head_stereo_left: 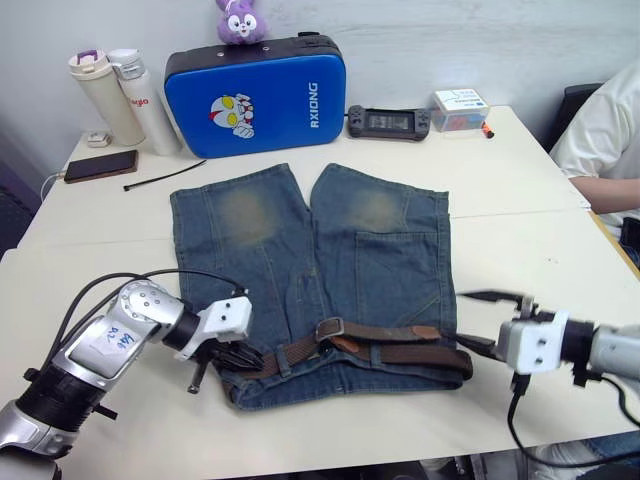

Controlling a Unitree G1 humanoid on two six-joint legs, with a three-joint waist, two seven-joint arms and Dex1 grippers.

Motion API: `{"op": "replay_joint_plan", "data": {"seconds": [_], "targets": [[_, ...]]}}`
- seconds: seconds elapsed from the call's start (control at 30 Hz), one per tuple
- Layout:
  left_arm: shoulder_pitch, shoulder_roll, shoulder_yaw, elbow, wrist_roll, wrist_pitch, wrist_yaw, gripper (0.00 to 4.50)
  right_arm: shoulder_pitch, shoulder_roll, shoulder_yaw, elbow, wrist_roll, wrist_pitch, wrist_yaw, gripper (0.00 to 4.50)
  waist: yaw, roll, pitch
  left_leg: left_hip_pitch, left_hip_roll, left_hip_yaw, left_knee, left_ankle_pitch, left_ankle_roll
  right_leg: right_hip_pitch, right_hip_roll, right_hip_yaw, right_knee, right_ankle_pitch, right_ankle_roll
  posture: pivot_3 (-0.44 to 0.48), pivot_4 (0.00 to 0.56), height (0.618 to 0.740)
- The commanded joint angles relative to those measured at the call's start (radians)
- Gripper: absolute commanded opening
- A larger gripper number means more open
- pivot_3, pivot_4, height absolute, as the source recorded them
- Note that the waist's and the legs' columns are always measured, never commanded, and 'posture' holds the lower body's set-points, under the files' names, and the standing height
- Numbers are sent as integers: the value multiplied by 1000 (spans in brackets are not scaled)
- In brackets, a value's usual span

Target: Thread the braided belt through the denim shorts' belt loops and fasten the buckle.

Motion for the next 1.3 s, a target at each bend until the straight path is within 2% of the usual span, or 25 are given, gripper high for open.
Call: {"op": "replay_joint_plan", "data": {"seconds": [0.03,0.13,0.23,0.33,0.47,0.57,0.6,0.73,0.83,1.0,1.13,1.17,1.23,1.3], "targets": [[-28,38,76,-3,-49,78,-27,0,-34,-51,-58,-110,198,216,88,4418,2,-2,1,-1,0,0,0,0,0,0,0,0,-1,0,0,0,150,725],[-56,57,138,-33,-124,166,-44,0,-60,-97,-30,-221,340,448,110,4418,3,-6,4,-4,1,-1,1,0,-1,-1,0,-2,-2,0,0,0,150,725],[-71,72,186,-76,-202,263,-57,0,-67,-122,10,-309,394,559,125,4418,3,-6,4,-14,1,-2,5,-1,0,-9,0,-2,-2,0,0,0,150,725],[-75,98,242,-170,-324,397,-66,0,-48,-156,46,-409,445,679,149,4418,4,-7,5,-32,1,-9,16,-2,2,-19,-1,-9,-1,1,2,0,150,725],[-74,104,290,-265,-416,507,-29,0,-46,-163,89,-488,457,781,138,4418,7,-8,8,-34,0,-13,18,-2,2,-17,-2,-14,-3,2,3,0,150,725],[-63,95,315,-331,-461,570,33,0,-90,-134,119,-505,463,850,122,3722,8,-8,9,-33,0,-19,18,-2,1,-13,-2,-17,-4,2,3,0,150,725],[-57,93,320,-353,-471,582,54,0,-104,-126,125,-506,465,868,123,3359,8,-8,9,-33,-1,-19,18,-2,1,-13,-2,-17,-4,2,3,0,150,725],[-46,89,333,-384,-517,625,108,0,-144,-88,179,-495,415,902,122,1355,9,-7,10,-33,-1,-20,17,-2,1,-13,-2,-18,-4,1,2,0,150,725],[-18,99,315,-416,-506,594,122,0,-154,-53,238,-475,351,897,117,100,11,-7,11,-33,-2,-20,17,-1,1,-13,-2,-19,-4,1,2,0,150,725],[52,88,282,-451,-460,512,147,0,-153,-5,260,-465,327,908,120,100,20,-7,12,-33,-3,-20,18,-1,0,-13,-2,-18,-4,2,3,0,150,725],[57,23,323,-412,-486,524,234,0,-176,65,142,-434,458,975,104,100,27,-7,12,-33,-3,-21,18,-1,0,-13,-2,-19,-4,2,3,0,150,725],[49,8,332,-396,-488,526,255,0,-187,77,116,-424,479,991,98,351,27,-7,12,-33,-3,-21,18,-1,0,-12,-2,-19,-4,2,3,0,150,725],[-5,-57,357,-313,-469,518,334,674,-244,102,93,-357,461,980,83,748,30,-7,12,-33,-3,-21,19,-1,0,-12,-2,-19,-4,2,3,0,150,725],[-47,-87,351,-254,-427,501,383,1266,-297,118,100,-294,418,959,74,1474,30,-9,13,-33,-4,-22,20,0,1,-11,-2,-20,-3,3,4,0,150,725]]}}
